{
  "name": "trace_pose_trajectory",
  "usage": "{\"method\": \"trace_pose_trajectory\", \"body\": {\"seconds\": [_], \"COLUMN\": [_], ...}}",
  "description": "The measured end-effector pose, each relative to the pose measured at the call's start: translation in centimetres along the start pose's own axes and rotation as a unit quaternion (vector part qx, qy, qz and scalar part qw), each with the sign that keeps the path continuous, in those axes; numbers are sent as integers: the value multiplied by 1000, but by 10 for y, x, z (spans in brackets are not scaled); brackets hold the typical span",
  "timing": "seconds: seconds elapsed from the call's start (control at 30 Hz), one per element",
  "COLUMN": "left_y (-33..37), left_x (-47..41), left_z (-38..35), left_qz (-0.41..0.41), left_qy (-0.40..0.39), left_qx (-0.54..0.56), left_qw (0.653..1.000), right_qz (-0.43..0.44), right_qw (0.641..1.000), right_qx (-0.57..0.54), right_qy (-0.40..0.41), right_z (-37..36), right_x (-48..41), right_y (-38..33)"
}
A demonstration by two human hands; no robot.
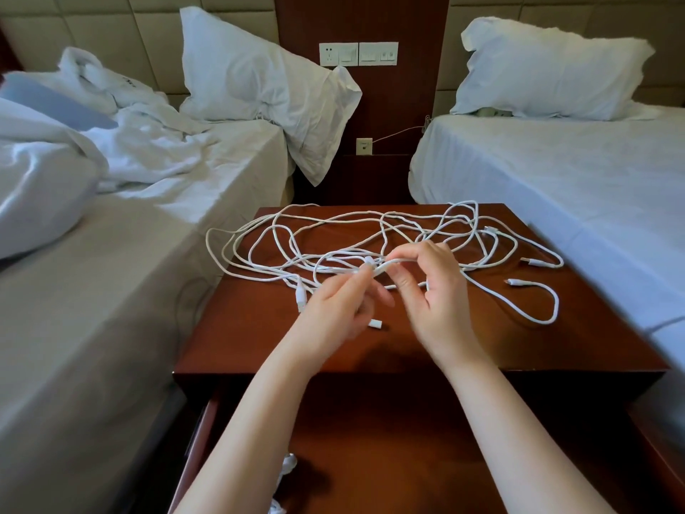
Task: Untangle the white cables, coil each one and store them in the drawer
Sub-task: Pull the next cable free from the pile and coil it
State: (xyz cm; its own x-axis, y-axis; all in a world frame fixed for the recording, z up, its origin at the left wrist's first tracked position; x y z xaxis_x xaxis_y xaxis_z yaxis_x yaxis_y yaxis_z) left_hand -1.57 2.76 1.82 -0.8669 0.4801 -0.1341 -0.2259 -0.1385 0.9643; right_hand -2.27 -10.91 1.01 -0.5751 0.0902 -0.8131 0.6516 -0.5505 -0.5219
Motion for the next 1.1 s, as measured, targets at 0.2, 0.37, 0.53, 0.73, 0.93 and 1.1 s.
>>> {"method": "trace_pose_trajectory", "body": {"seconds": [0.2,0.37,0.53,0.73,0.93,1.1], "left_y": [2,8,5,1,-19,-21], "left_x": [5,7,0,-8,0,-4], "left_z": [-4,-2,13,42,63,54], "left_qz": [12,-32,-48,-84,-78,-59], "left_qy": [-174,-195,-35,213,405,332], "left_qx": [138,172,190,257,-51,-278], "left_qw": [975,965,980,939,909,899], "right_qz": [-39,-81,-71,8,22,0], "right_qw": [997,981,967,961,975,991], "right_qx": [-64,-76,-23,63,69,46], "right_qy": [-27,-160,-245,-268,-212,-126], "right_z": [4,-14,-31,-37,-33,-25], "right_x": [-1,11,21,24,22,17], "right_y": [1,5,-2,4,3,4]}}
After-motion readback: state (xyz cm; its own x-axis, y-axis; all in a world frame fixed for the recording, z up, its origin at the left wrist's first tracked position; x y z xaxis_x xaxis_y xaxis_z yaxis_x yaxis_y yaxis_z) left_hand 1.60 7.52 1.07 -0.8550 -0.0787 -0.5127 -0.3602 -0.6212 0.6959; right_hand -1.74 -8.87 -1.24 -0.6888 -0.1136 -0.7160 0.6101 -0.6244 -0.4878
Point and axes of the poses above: each hand's wrist, its own x-axis away from the middle knuckle, its own z-axis out of the back of the hand, y = z × x, the point moved 3 cm from there along -x, towards the middle knuckle, and after that the axes turned 7 degrees about -x, right-handed, at the moved point
